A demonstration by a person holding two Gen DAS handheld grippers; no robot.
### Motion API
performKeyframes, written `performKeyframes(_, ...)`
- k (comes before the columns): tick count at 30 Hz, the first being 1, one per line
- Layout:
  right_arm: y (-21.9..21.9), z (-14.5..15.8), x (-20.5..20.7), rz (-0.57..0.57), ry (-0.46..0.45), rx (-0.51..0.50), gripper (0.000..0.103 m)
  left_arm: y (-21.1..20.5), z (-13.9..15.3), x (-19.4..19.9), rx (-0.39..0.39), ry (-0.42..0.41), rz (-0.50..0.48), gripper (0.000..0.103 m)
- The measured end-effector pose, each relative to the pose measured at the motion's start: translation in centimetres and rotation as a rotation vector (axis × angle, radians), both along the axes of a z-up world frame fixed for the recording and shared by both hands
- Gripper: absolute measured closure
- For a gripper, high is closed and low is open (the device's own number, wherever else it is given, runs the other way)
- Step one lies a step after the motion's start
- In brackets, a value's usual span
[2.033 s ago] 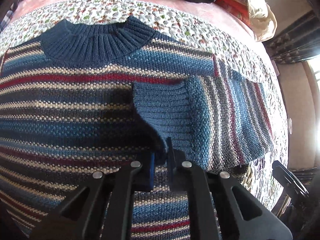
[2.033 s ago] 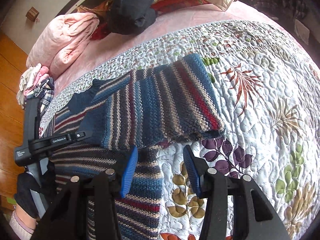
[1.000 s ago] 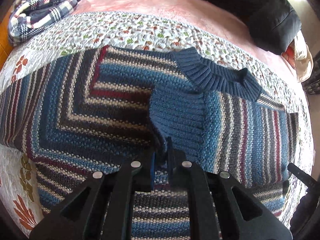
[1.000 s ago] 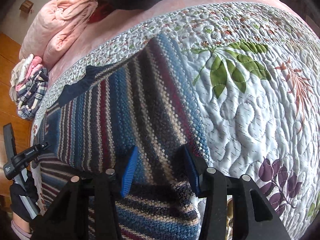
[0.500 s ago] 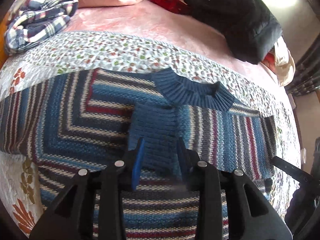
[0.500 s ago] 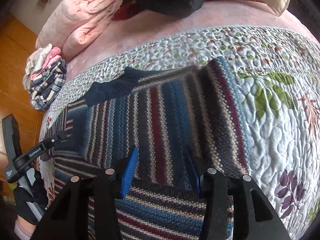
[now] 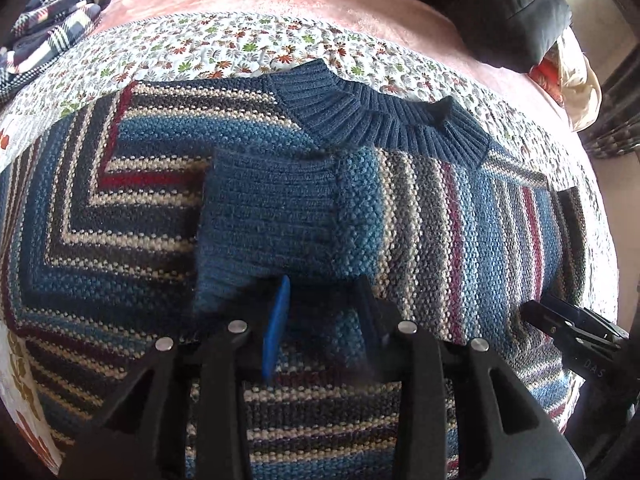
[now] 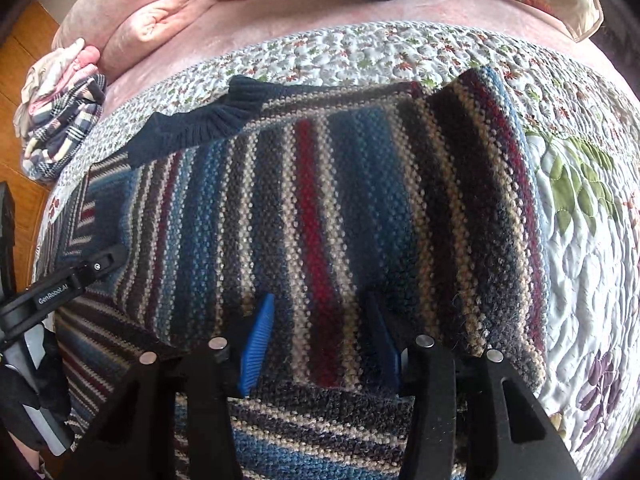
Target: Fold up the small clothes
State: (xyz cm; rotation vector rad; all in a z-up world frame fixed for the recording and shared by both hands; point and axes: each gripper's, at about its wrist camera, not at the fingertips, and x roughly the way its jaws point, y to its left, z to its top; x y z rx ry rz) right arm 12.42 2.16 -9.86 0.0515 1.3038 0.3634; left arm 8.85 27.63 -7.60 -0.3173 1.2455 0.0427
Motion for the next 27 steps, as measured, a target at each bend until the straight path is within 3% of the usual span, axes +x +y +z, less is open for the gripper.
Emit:
performKeyframes(5,0.5,0.0,0.0,0.001,0.000,-0.026,0.053,-0.1,0.0,0.0,0.006,-0.014,-0.026,0.068)
performKeyframes(8,1.4,1.4,0.1,-0.011,0.005,-0.050,0.053,1.0,1.5,-0.7,-0.019,-0.015,0.000,0.070)
performKeyframes(10,1.9,3.5,-0.7,-0.012,-0.034,-0.013,0.053,2.6,3.2,-2.1,-0.014,-0.053,0.032,0.066)
performKeyframes(11,2.3,4.4,-1.1,-0.011,-0.043,0.017,0.053,3.9,4.1,-3.2,-0.024,-0.076,0.057,0.059)
performKeyframes(12,2.7,5.1,-1.5,-0.007,-0.043,0.045,0.053,5.5,4.9,-4.4,-0.026,-0.093,0.092,0.053)
performKeyframes(14,4.0,5.8,-2.3,0.004,-0.036,0.074,0.053,9.1,5.9,-7.1,-0.001,-0.096,0.166,0.052)
performKeyframes(18,7.5,6.0,-3.2,0.056,-0.009,0.101,0.053,17.1,6.0,-12.4,0.048,-0.057,0.347,0.036)
performKeyframes(21,11.0,5.7,-4.2,0.119,0.001,0.111,0.053,23.1,5.4,-16.0,0.088,-0.012,0.466,0.036)
performKeyframes(27,18.3,5.1,-6.7,0.254,-0.019,0.079,0.052,34.5,3.9,-20.6,-0.024,-0.019,0.721,0.036)
